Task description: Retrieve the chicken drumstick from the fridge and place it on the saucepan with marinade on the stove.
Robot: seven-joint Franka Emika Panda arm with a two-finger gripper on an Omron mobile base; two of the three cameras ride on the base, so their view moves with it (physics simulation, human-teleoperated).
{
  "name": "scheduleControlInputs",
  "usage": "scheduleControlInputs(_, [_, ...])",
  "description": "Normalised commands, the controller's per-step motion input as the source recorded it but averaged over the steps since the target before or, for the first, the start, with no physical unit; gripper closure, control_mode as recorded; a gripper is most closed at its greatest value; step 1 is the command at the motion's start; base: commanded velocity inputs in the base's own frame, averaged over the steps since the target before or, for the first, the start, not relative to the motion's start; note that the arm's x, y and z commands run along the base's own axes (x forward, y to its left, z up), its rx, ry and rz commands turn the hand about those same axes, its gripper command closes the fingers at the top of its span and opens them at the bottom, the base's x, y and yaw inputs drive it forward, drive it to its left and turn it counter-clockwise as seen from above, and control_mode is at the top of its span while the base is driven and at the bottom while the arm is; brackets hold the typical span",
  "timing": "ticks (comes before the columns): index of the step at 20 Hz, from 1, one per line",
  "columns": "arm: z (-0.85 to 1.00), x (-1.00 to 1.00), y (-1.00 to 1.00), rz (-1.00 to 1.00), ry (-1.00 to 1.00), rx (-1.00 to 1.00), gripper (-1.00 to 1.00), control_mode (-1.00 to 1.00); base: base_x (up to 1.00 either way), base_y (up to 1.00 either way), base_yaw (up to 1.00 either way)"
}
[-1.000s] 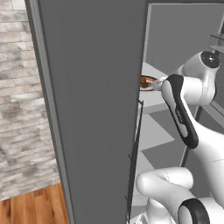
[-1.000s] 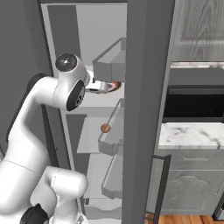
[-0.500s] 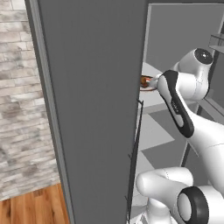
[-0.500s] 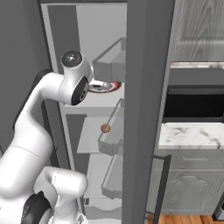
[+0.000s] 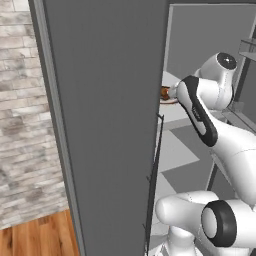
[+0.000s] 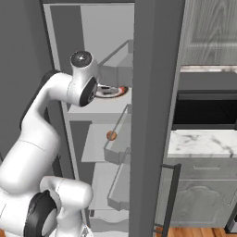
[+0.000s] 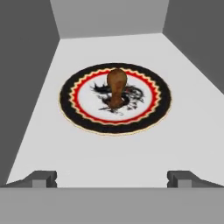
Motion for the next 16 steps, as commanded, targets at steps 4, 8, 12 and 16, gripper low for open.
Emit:
scheduleControlInputs(4, [-0.11,0.2,-0.02,0.03,0.02,0.0,-1.0,-1.0,0.0,0.0,0.0])
scheduleControlInputs(8, [-0.13,0.07,-0.1,0.04,0.01,0.0,-1.0,-1.0,0.0,0.0,0.0])
scheduleControlInputs(12, [-0.06,0.16,-0.05,0.04,0.01,0.0,-1.0,-1.0,0.0,0.0,0.0])
scheduleControlInputs(16, [-0.01,0.31,0.0,0.01,0.02,0.0,-1.0,-1.0,0.0,0.0,0.0])
